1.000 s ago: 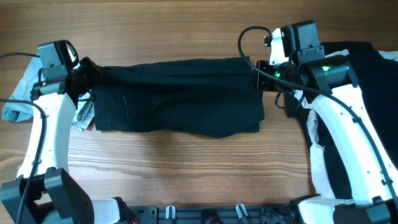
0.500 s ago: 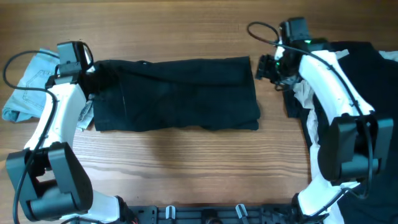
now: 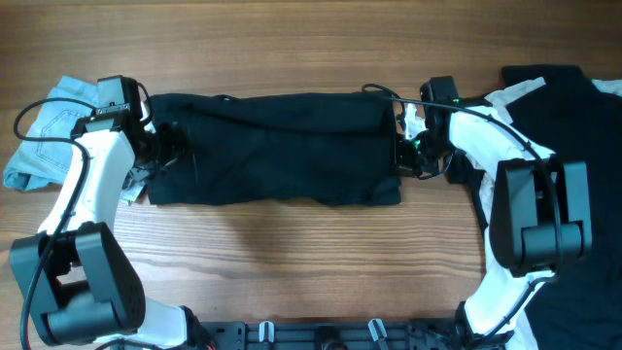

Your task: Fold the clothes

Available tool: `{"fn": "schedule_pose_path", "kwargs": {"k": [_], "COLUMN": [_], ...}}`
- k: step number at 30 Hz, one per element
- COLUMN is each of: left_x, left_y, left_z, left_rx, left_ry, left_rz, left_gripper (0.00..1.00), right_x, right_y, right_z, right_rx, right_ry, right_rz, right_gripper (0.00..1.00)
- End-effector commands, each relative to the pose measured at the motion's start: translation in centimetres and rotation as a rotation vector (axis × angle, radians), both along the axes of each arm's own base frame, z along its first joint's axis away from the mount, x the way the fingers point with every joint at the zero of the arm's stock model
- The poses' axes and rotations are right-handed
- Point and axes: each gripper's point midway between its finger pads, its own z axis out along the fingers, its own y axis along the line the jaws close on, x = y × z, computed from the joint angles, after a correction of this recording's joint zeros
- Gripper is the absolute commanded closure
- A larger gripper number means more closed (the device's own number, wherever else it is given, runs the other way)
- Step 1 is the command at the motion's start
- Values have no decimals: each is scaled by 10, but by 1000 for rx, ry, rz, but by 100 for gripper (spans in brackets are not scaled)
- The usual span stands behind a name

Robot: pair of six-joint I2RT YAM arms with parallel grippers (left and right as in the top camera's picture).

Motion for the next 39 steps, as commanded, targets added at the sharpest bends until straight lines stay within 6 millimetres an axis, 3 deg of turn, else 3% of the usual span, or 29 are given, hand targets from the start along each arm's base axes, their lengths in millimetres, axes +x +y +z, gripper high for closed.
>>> {"fn": "schedule_pose_path", "kwargs": {"k": [1,2,3,4,7,10,11,13,15,18,19,20,21,22,24,26,27,28,29,30,31,33,36,39], "left_x": [1,1,1,1,-4,-16,-19,-27,-30,-31,-30,-29,-28,-28,-28,-28,-28,-28,-28,-28,-28,-27,-19,9], "left_y": [-2,-2,-2,-2,-4,-21,-25,-44,-58,-69,-70,-70,-70,-70,-70,-68,-68,-68,-67,-65,-65,-65,-65,-65], "left_z": [8,8,8,8,4,-14,-20,-39,-47,-52,-52,-52,-52,-52,-52,-52,-52,-52,-52,-53,-52,-51,-31,19], "left_rx": [-7,-7,-7,-7,-13,-37,-37,-50,-75,-71,-70,-70,-69,-68,-68,-61,-61,-59,-51,-43,-43,-41,-36,-13], "left_ry": [-16,-16,-17,-16,7,40,44,43,35,22,18,15,10,9,11,11,11,11,12,13,13,7,-24,-183], "left_rz": [-36,-36,-36,-36,-39,-80,-94,-163,-196,-234,-237,-237,-237,-237,-237,-235,-235,-235,-234,-232,-232,-239,-257,-260], "left_gripper": [20,19,18,18,20,28,31,38,47,76,78,81,84,85,86,87,86,80,67,57,44,34,32,34], "right_x": [20,21,19,16,25,43,46,53,65,78,88,102,126,138,162,179,181,180,179,173,167,141,94,44], "right_y": [-92,-94,-89,-89,-83,-55,-46,-27,-6,-2,-3,-3,3,6,-14,-58,-70,-77,-83,-89,-89,-76,-61,-64], "right_z": [37,48,61,69,91,98,94,70,58,33,32,36,53,71,110,134,135,134,131,124,119,108,90,72], "right_rx": [-374,-353,-304,-305,-261,-88,-46,10,96,88,86,97,173,246,307,289,285,270,240,208,209,245,240,158], "right_ry": [-47,-55,-73,-83,-167,-241,-246,-206,-212,-166,-195,-256,-363,-424,-537,-622,-633,-638,-648,-631,-597,-496,-323,-121], "right_rz": [-225,-220,-179,-182,-203,-183,-172,-186,-157,-284,-308,-307,-296,-283,-334,-457,-480,-475,-456,-443,-439,-360,-252,-217], "right_gripper": [96,87,32,23,25,34,36,31,29,27,30,43,90,96,96,96,71,54,48,22,19,19,37,43]}}
